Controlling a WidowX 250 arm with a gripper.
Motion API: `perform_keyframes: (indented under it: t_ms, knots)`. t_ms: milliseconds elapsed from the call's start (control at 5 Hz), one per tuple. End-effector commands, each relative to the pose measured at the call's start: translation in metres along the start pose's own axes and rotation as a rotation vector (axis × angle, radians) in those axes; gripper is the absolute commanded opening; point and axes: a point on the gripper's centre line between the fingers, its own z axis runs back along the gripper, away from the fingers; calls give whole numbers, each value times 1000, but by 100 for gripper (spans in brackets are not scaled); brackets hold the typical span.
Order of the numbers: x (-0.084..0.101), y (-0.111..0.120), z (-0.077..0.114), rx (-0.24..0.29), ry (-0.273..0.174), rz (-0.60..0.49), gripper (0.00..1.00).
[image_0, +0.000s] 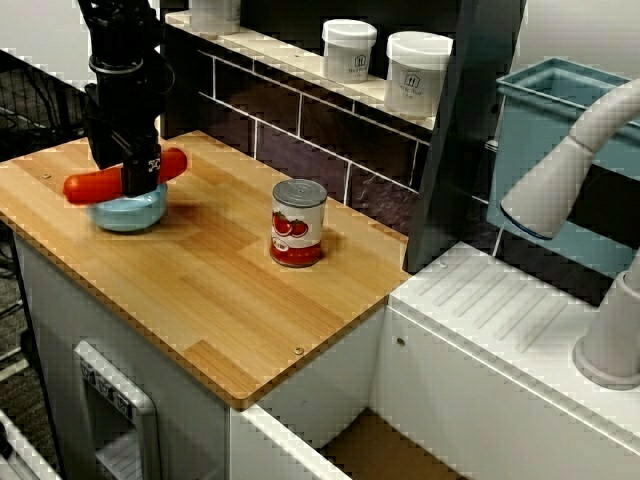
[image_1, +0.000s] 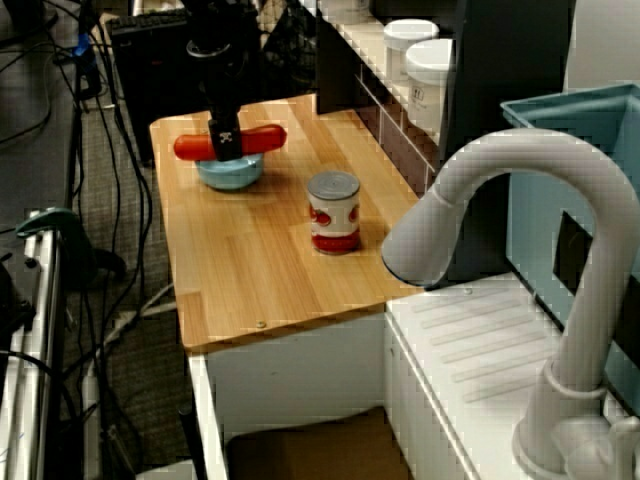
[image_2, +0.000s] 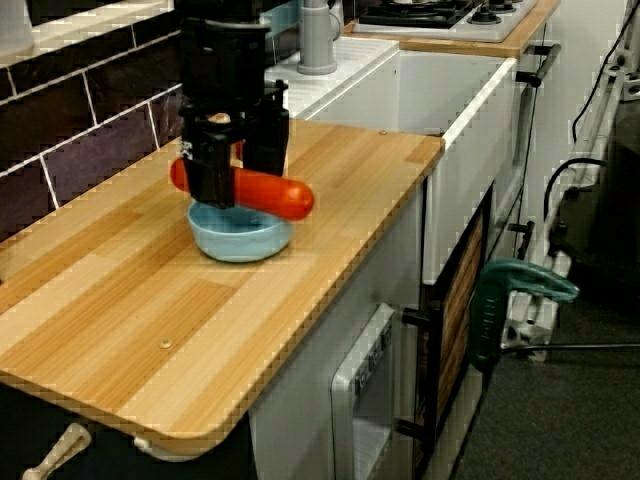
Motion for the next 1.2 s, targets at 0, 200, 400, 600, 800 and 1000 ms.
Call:
perform_keyframes:
  t_ms: [0,200,400,600,800,1000]
  knots:
    - [0,0,0,0,0,0,100]
    - [0,1,11,-23,-9,-11,100]
    - [-2,2,16,-46,-13,-11,100]
    - [-4,1,14,-37,-14,-7,100]
    - [-5,-3,5,-27,-8,-4,100]
    - [-4,-7,-4,-26,-12,8,0]
